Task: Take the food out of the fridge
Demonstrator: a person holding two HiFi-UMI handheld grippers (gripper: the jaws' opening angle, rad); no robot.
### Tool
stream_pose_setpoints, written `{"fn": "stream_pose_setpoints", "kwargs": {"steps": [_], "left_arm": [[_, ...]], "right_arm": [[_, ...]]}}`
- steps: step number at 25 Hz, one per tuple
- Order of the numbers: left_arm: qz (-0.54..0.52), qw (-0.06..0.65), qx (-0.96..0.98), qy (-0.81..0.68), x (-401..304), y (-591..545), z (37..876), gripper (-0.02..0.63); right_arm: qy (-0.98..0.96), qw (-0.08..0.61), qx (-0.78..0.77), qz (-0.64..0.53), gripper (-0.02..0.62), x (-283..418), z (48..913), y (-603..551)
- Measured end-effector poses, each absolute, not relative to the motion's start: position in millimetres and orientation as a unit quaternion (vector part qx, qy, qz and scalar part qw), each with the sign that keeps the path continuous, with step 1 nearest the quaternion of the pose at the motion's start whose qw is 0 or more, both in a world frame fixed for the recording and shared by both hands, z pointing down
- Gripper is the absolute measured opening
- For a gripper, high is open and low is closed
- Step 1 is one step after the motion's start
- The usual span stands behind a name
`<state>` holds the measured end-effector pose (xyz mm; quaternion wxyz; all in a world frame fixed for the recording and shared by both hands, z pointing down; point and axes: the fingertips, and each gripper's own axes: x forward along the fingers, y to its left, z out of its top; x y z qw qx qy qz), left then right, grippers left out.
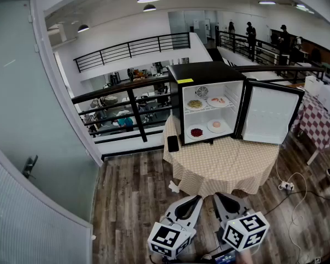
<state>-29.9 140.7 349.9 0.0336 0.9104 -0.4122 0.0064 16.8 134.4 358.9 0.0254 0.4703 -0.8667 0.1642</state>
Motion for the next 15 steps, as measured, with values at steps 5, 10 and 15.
{"fn": "stream_pose_setpoints", "kwargs": {"steps": [5, 10, 15], "left_arm": [[0.003, 0.034, 0.912, -0.409, -17, 138, 350, 0.02], [0.009, 0.034, 0.911, -0.412, -3, 135, 352, 0.02], [0.012, 0.037, 0.909, -0.415, 13, 131, 357, 0.02]], "right_arm": [[-0.862, 0.01, 0.476, 0.174, 0.017, 33, 361, 130], [-0.859, 0.004, 0.479, 0.183, 0.017, 49, 366, 127], [-0.858, 0.003, 0.479, 0.187, 0.017, 66, 369, 123]]}}
